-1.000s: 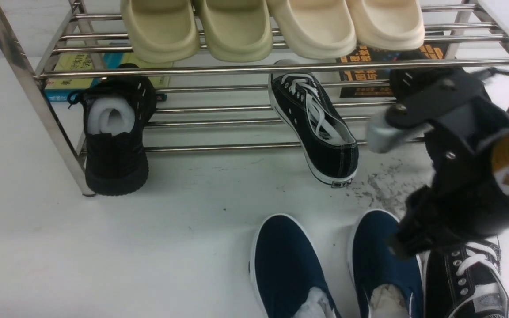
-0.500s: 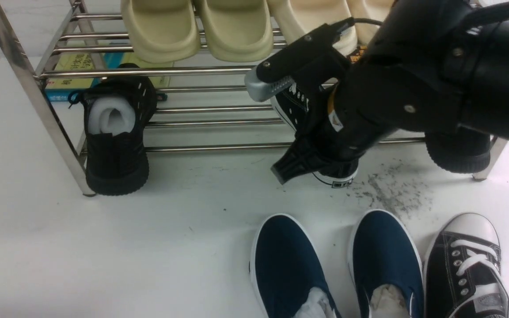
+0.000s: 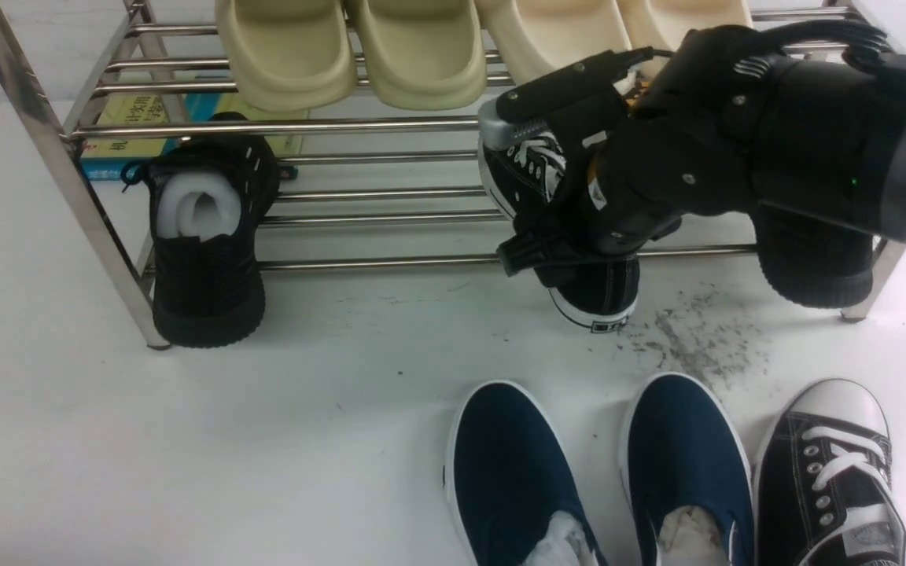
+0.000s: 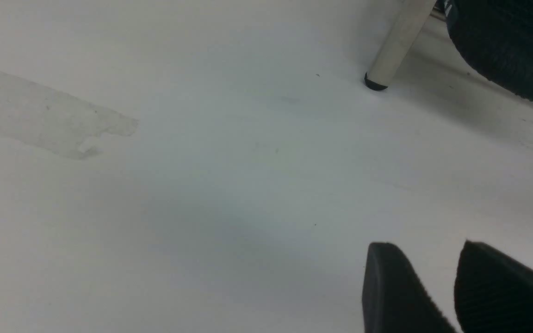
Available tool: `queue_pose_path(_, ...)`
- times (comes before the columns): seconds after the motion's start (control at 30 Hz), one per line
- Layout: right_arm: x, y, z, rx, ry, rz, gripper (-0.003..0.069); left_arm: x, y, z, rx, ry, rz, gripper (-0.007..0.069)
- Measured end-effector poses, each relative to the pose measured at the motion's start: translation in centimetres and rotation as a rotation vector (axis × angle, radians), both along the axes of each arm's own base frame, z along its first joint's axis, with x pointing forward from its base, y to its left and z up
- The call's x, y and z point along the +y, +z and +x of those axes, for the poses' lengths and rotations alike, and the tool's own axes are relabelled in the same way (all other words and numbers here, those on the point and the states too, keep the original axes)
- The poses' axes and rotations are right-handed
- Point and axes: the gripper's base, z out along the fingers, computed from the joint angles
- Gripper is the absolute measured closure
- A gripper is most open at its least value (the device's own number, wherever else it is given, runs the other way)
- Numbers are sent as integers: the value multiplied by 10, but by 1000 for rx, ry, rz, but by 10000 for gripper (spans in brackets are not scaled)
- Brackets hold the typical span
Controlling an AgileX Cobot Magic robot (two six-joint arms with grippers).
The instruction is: Take the shoes off the shelf with your hand on the white table.
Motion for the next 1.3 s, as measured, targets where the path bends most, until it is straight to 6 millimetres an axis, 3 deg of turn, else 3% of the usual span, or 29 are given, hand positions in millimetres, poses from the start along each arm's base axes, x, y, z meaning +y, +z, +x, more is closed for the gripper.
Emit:
queue_pose_path(0.53, 12, -56, 27, -10, 49, -63, 296, 0, 0, 0, 0, 0, 0, 385)
queue_pose_path(0.63, 12, -57, 27, -8, 49, -72, 408, 0, 0, 0, 0, 0, 0, 385)
queue_pose_path(0.7, 12, -52, 24, -3, 46, -66, 539, 0, 0, 0, 0, 0, 0, 385)
queue_pose_path(0.73, 13, -51, 24, -4, 46, -63, 552, 0, 0, 0, 0, 0, 0, 385)
queue_pose_path(0.77, 10, -45, 18, 33, 20, -58, 624, 0, 0, 0, 0, 0, 0, 385)
queue_pose_path(0.8, 7, -41, 12, 69, 6, -71, 641, 0, 0, 0, 0, 0, 0, 385)
queue_pose_path(0.9, -1, -25, -3, 133, 11, -90, 643, 0, 0, 0, 0, 0, 0, 385)
queue_pose_path(1.03, -9, 20, -42, 213, 119, -80, 643, 0, 0, 0, 0, 0, 0, 385)
queue_pose_path(1.2, -19, 52, -74, 279, 233, -49, 643, 0, 0, 0, 0, 0, 0, 385)
queue_pose_path(1.3, -35, 80, -100, 301, 284, -30, 643, 0, 0, 0, 0, 0, 0, 385)
